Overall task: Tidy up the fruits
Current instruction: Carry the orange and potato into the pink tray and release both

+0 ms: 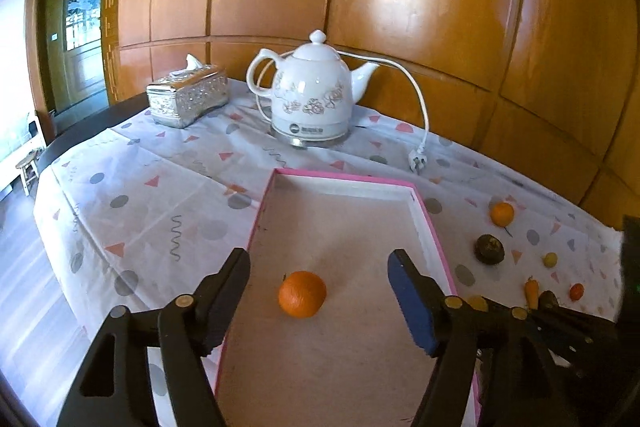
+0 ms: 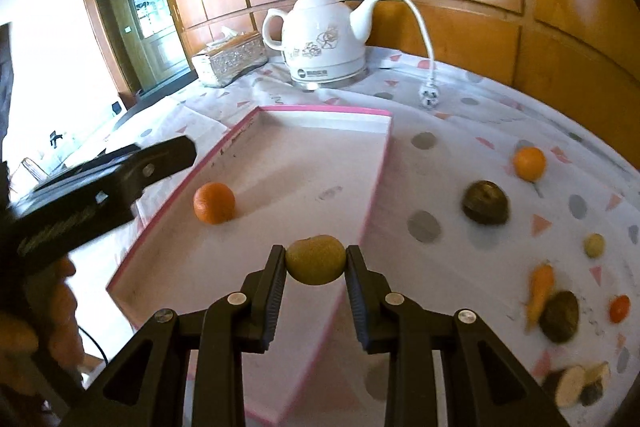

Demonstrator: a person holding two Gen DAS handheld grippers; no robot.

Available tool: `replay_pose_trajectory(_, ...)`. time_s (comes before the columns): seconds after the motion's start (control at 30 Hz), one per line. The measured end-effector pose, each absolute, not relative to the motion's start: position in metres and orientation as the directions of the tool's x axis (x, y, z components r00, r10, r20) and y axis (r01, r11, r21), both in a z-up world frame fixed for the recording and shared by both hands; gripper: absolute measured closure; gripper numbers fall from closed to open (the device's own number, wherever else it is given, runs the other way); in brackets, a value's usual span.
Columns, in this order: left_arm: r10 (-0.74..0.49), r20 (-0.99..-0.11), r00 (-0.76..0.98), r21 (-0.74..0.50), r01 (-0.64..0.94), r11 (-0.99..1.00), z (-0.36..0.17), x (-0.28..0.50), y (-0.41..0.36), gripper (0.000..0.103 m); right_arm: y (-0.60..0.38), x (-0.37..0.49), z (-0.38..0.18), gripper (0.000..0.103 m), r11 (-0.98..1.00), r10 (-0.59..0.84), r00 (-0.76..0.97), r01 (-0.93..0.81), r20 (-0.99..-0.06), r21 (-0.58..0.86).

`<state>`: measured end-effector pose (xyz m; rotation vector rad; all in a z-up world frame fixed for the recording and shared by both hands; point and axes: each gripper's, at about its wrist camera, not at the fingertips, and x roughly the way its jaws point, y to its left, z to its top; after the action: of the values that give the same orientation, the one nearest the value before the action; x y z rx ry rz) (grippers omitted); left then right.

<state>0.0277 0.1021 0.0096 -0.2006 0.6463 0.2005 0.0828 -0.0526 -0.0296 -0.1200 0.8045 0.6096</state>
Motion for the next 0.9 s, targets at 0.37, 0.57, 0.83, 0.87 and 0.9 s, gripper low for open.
replay_pose_trajectory(0.37, 0.121, -0.636, 0.762, -0.131, -0.261, 0.956, 0.001, 0.022, 0.107, 0.028, -0.035, 0.079, -0.021, 0.067, 0.840, 0.444, 0.571, -0.532, -0.690, 0.100)
replay_pose_trajectory(0.57, 0.095, -0.638, 0.765, -0.112, -0.214, 0.970, -0.001, 0.021, 0.090, 0.028, -0.066, 0.068, -0.014, 0.067, 0.897, 0.371, 0.650, -0.436, -0.663, 0.074)
replay_pose_trajectory(0.83, 0.008, -0.655, 0.756, -0.123, -0.117, 0.986, -0.004, 0.022, 0.064, 0.028, -0.118, 0.058, -0.019, 0.067, 0.950, 0.278, 0.693, -0.300, -0.665, 0.085)
replay_pose_trajectory(0.87, -0.008, -0.660, 0.752, -0.124, -0.098, 0.987, -0.005, 0.023, 0.060, 0.028, -0.126, 0.057, -0.020, 0.067, 0.956, 0.263, 0.697, -0.279, -0.667, 0.085)
replay_pose_trajectory(0.9, -0.022, -0.663, 0.748, -0.128, -0.084, 0.988, -0.005, 0.023, 0.057, 0.028, -0.130, 0.056, -0.020, 0.067, 0.960, 0.254, 0.700, -0.268, -0.667, 0.085)
